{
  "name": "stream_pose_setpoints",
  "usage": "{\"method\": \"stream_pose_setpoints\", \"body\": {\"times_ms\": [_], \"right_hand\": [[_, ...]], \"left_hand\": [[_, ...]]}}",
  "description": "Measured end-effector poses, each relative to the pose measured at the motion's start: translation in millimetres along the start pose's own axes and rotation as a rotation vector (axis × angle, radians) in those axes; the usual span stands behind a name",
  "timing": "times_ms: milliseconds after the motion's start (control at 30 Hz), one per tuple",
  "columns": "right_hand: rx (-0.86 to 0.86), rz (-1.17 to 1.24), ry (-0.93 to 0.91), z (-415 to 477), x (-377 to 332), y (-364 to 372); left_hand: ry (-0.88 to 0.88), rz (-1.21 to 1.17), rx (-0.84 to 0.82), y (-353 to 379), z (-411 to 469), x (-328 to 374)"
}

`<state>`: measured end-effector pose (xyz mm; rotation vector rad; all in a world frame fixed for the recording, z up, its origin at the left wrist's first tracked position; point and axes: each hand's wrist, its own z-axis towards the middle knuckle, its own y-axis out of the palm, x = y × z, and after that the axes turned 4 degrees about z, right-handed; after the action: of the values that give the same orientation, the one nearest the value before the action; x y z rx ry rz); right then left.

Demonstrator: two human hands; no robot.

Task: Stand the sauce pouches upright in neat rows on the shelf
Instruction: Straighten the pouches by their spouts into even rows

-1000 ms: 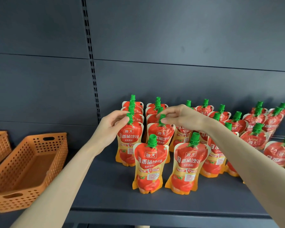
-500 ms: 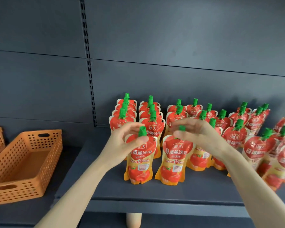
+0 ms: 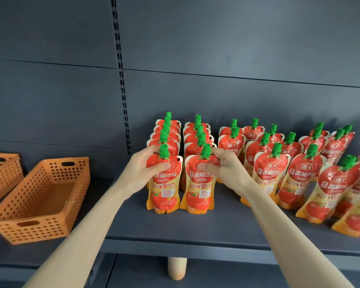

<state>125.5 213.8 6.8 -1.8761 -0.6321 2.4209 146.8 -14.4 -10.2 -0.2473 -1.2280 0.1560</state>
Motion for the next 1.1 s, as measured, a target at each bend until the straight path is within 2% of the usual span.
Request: {"method": "stream_pose_setpoints", "body": {"times_ms": [300, 433, 633, 1100], "right_hand": [[0.116, 0.135, 0.056, -26, 45, 23], [0.174, 0.113, 0.126, -38, 68, 40], [0.249, 0.107, 0.114, -47, 82, 50], [0.247, 0.083, 0.088, -47, 88, 52]], "left_hand": [[-0.187, -0.078, 0.104, 20, -34, -46], [-0.18, -0.019, 0.093, 27, -47, -65], [-0.16, 0.01, 0.126, 29, -48, -75], [-0.19, 0.097, 0.088, 29, -47, -82]]}}
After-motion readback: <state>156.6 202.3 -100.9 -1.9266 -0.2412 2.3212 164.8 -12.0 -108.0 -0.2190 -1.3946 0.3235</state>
